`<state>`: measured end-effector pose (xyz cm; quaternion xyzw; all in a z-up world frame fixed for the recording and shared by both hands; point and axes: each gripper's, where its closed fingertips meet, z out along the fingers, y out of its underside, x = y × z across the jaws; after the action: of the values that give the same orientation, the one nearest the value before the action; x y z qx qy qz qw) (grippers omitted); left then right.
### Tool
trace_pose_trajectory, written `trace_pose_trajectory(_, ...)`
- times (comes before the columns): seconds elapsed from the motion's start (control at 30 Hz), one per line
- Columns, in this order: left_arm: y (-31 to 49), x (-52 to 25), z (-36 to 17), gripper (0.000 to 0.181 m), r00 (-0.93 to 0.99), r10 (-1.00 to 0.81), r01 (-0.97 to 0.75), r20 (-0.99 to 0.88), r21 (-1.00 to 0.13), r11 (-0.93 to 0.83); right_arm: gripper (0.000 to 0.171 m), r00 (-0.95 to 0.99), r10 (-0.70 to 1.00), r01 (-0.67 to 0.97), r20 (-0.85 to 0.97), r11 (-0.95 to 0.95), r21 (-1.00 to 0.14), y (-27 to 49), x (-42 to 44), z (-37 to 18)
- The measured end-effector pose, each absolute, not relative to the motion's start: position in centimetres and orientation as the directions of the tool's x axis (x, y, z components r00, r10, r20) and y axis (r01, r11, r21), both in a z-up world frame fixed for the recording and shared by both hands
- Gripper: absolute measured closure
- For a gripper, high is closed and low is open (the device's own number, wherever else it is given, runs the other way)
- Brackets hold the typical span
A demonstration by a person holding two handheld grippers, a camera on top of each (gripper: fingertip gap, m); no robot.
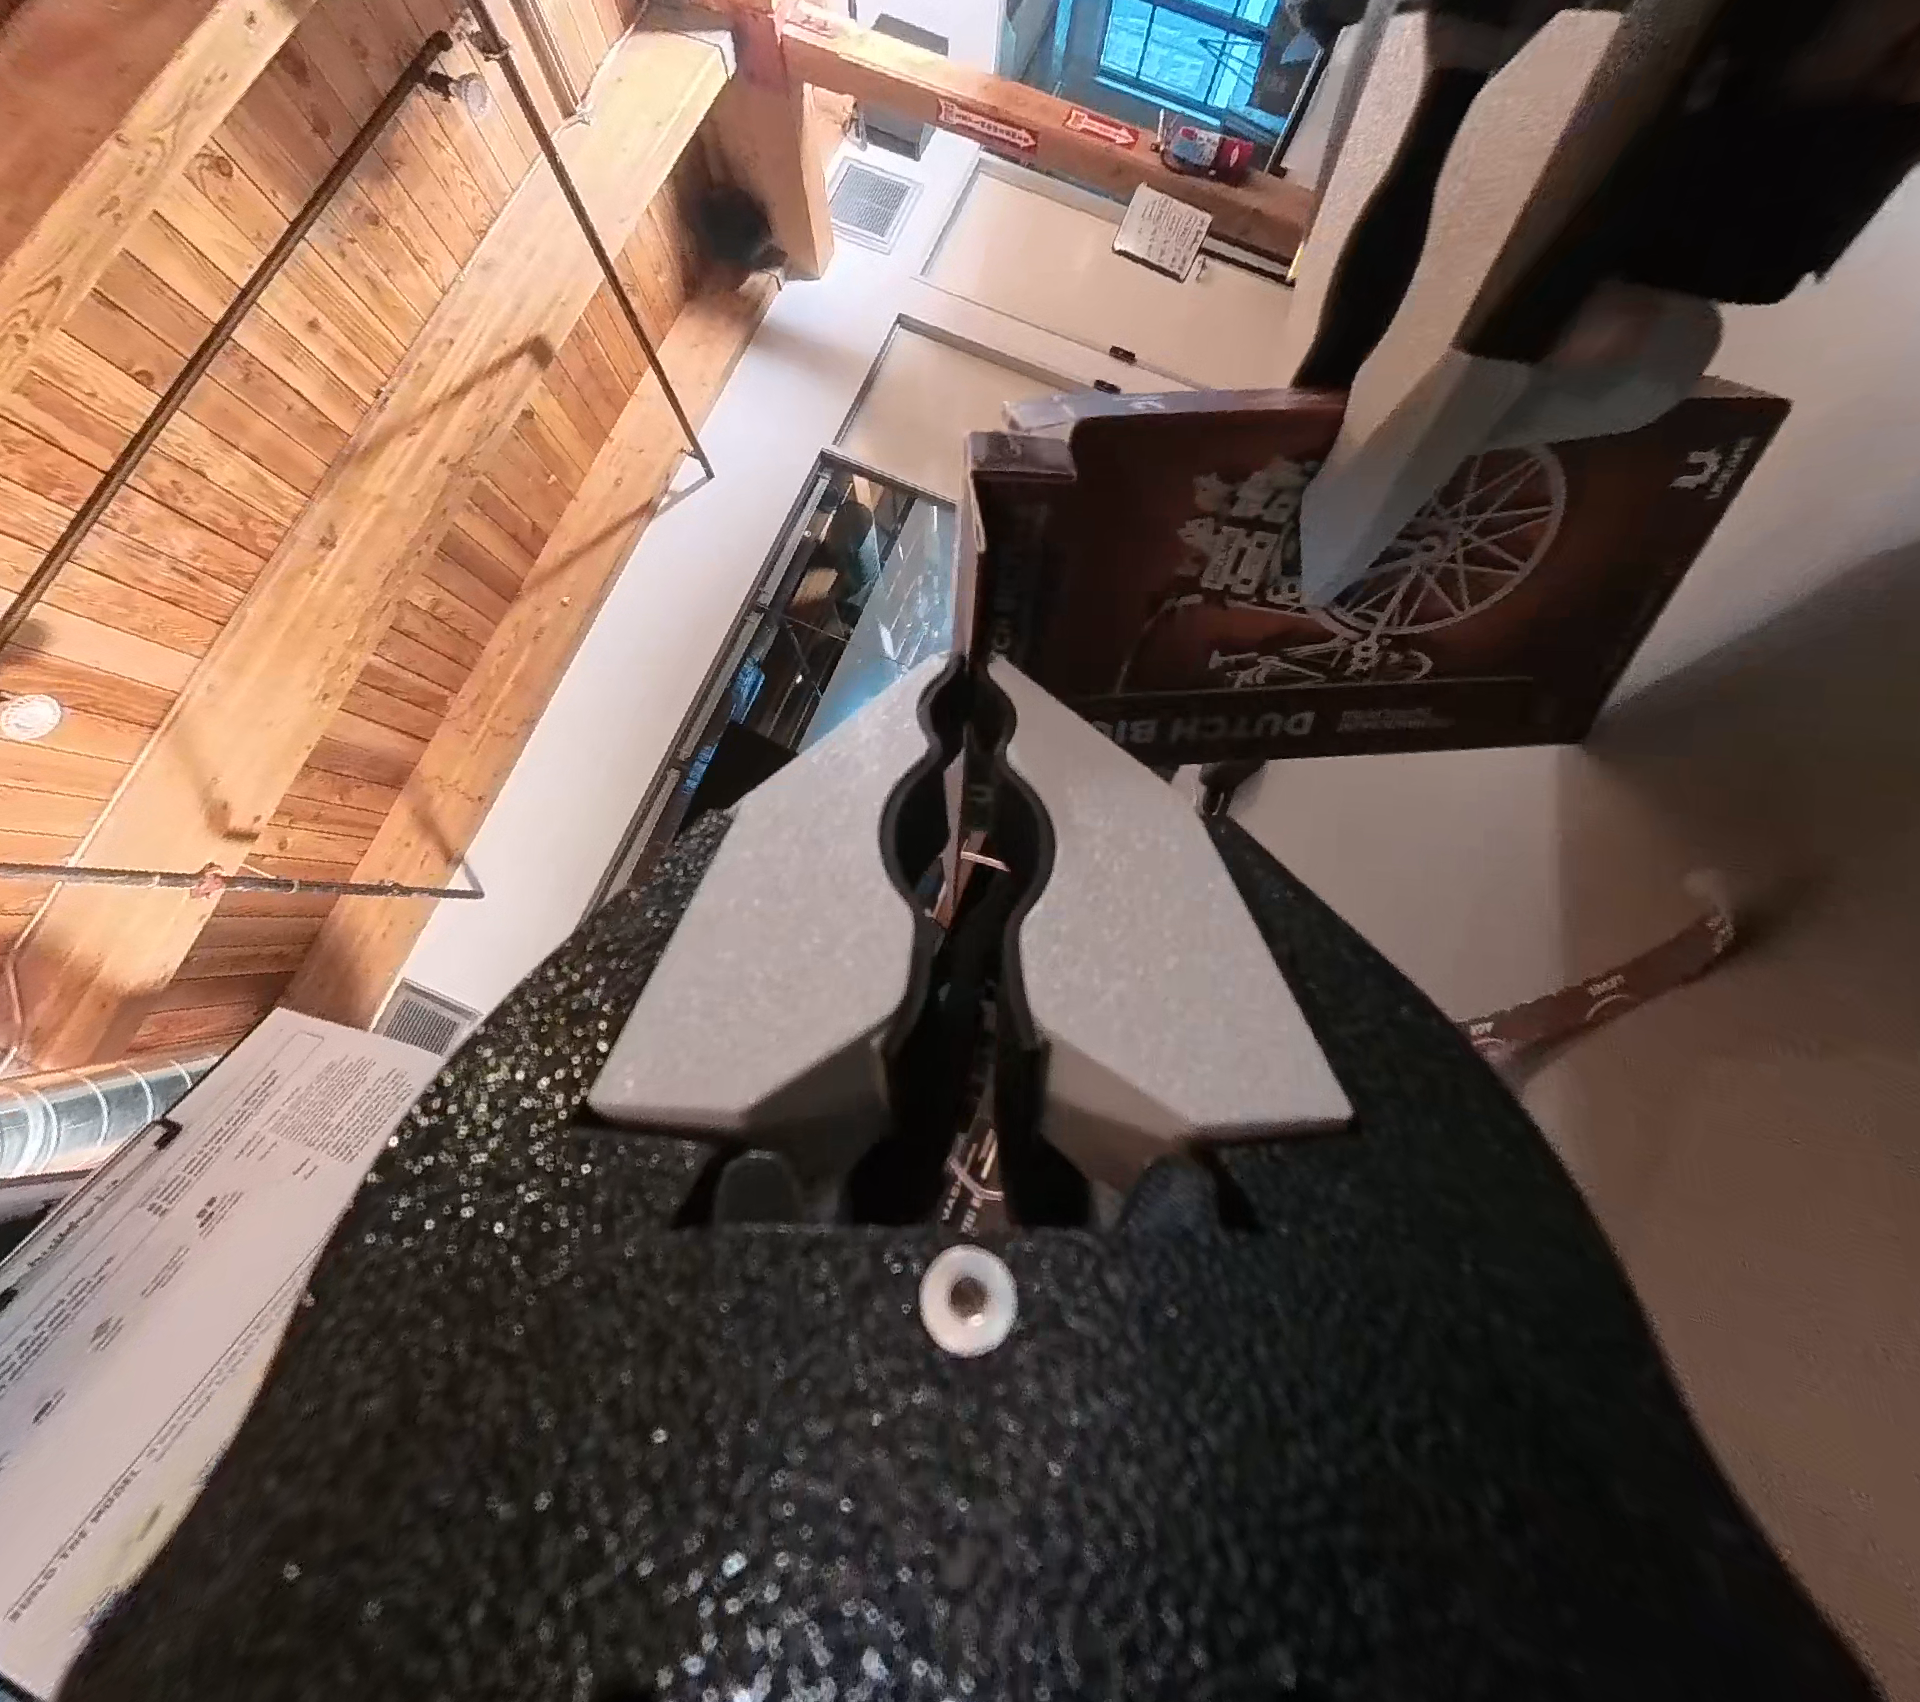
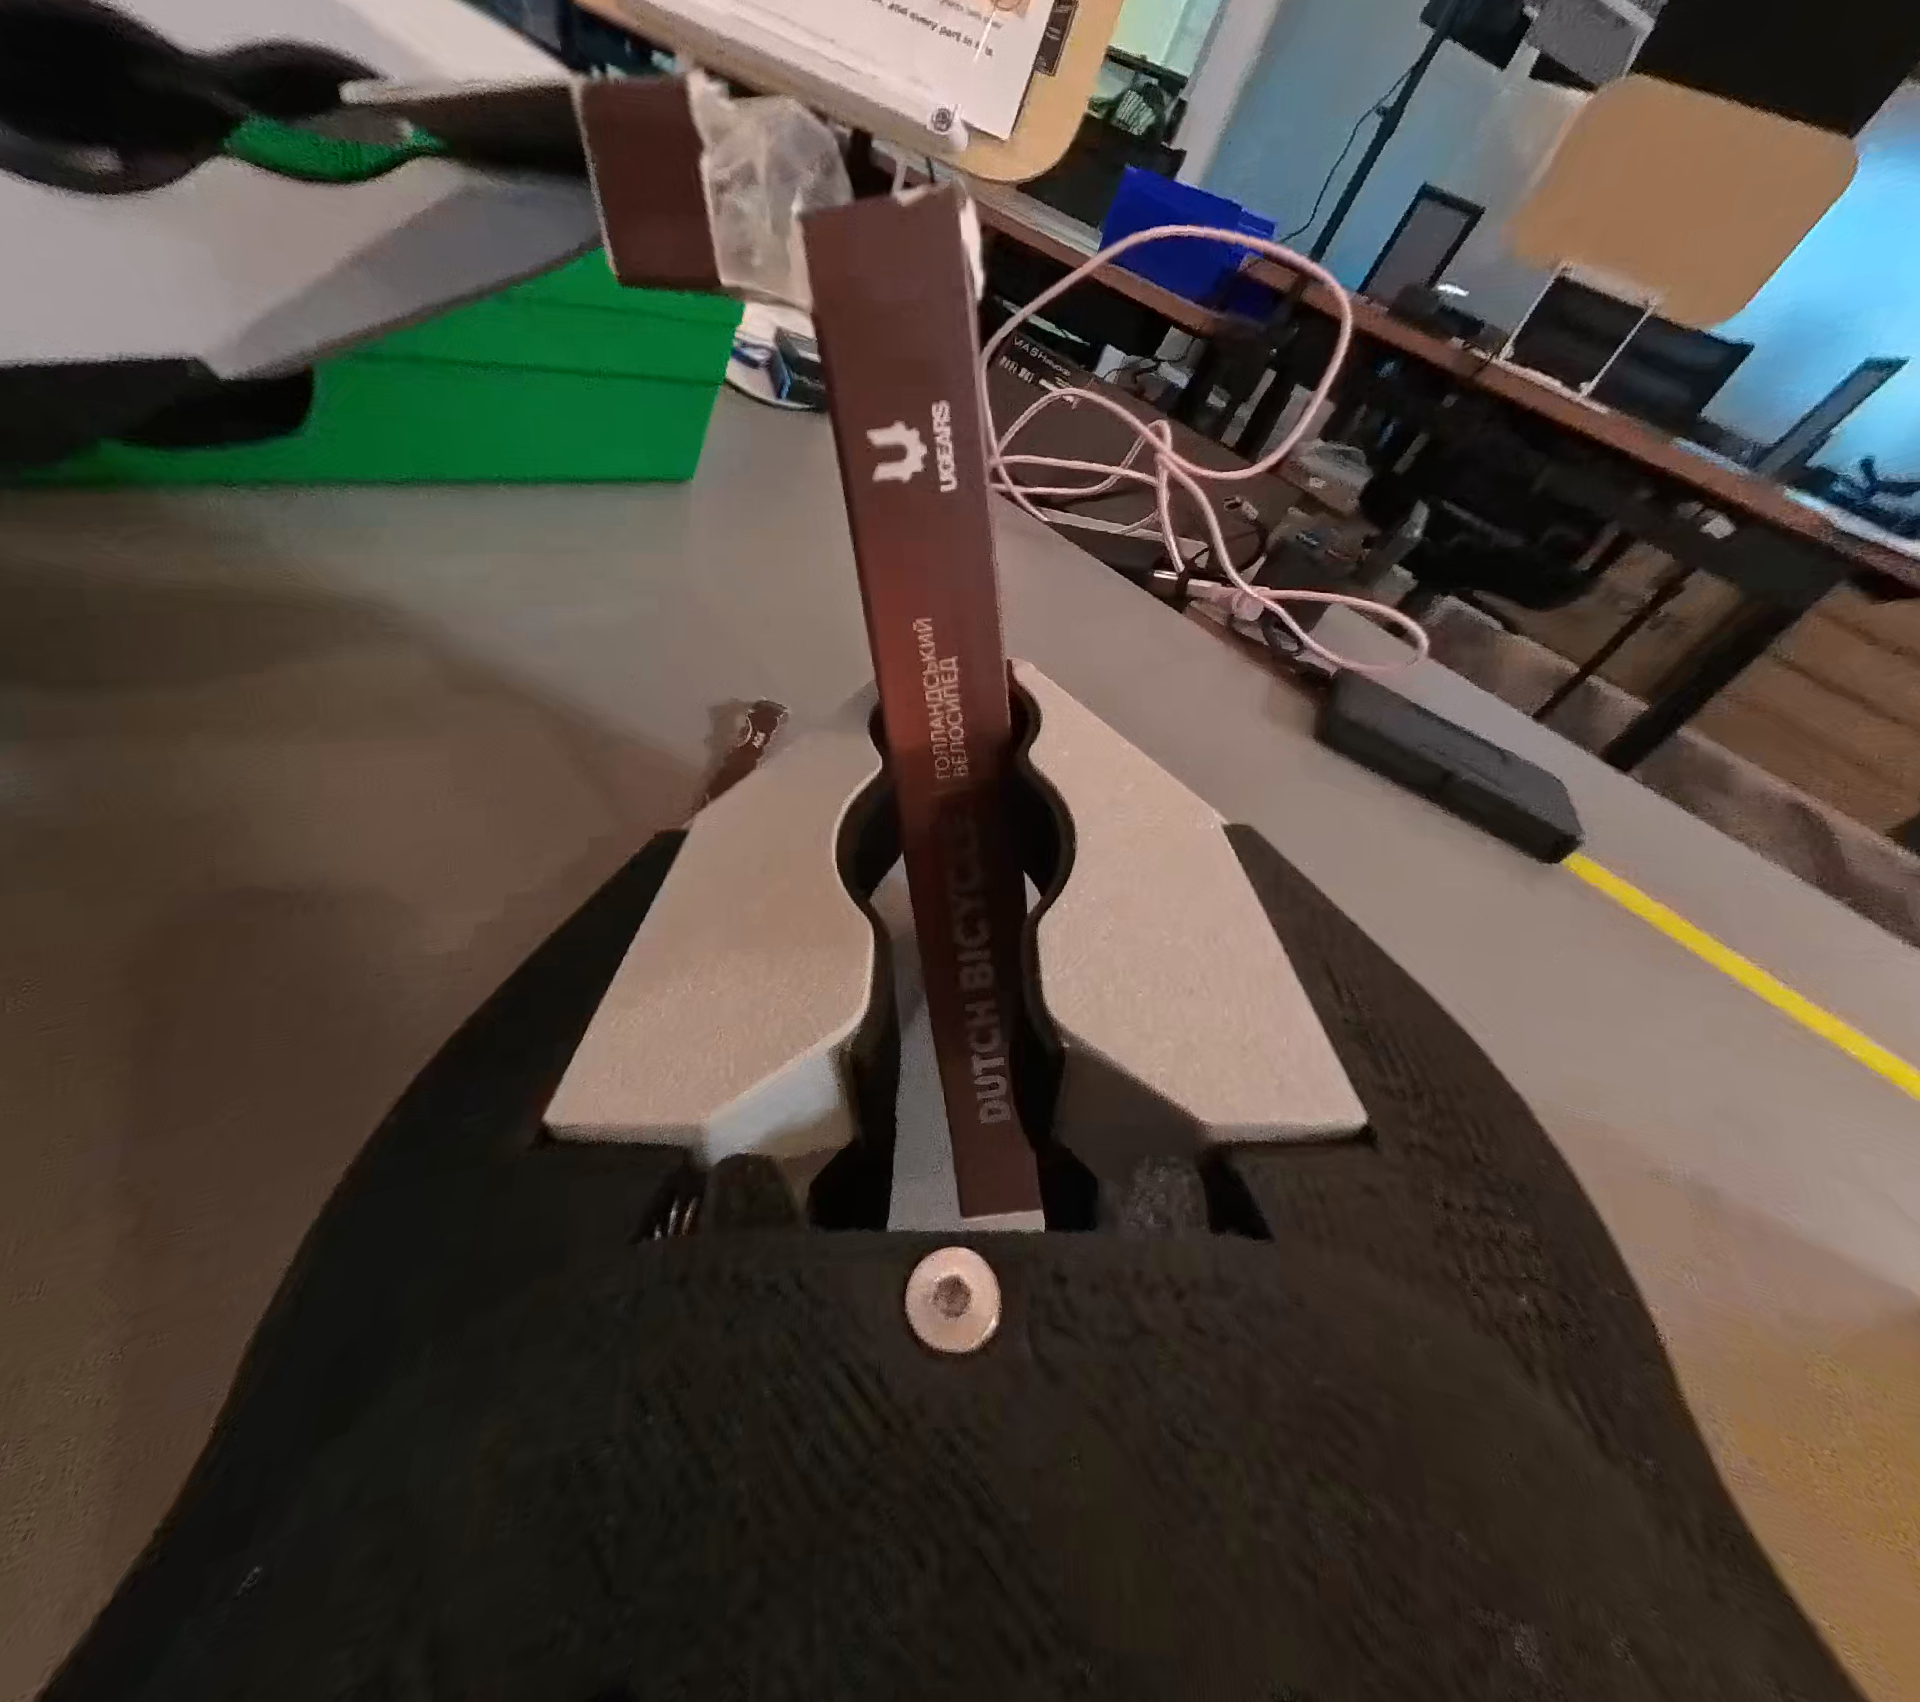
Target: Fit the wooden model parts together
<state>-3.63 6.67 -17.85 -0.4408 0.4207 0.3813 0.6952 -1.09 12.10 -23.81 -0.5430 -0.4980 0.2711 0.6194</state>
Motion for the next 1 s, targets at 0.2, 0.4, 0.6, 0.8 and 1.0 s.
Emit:
trace_pose_trajectory(0.2, 7.1, -2.7, -18.8, 0.181, 0.353, 0.128, -0.899, -0.927, -0.298, 0.321, 0.158, 0.360, 0.918, 0.125, 0.166, 0.129, -0.984, 12.2, -0.8, -23.4)
trace_pose_trajectory(0.4, 8.3, -1.7, -19.8, 0.181, 0.376, 0.070, -0.889, -0.924, -0.338, 0.310, 0.159, 0.361, 0.927, 0.099, 0.106, 0.076, -0.992, 12.5, -0.7, -23.4)
trace_pose_trajectory(0.6, 9.5, -1.0, -20.6, 0.181, 0.387, 0.033, -0.884, -0.921, -0.361, 0.298, 0.158, 0.360, 0.927, 0.097, 0.101, 0.071, -0.993, 12.7, -0.6, -23.4)
trace_pose_trajectory(0.8, 9.9, -0.8, -20.8, 0.181, 0.400, 0.019, -0.879, -0.916, -0.378, 0.290, 0.158, 0.357, 0.930, 0.092, 0.093, 0.064, -0.994, 12.7, -0.6, -23.4)
trace_pose_trajectory(1.0, 9.0, -1.7, -19.2, 0.180, 0.529, -0.020, -0.789, -0.848, -0.501, 0.356, 0.158, 0.378, 0.919, 0.097, 0.116, 0.086, -0.992, 13.3, -0.3, -23.3)
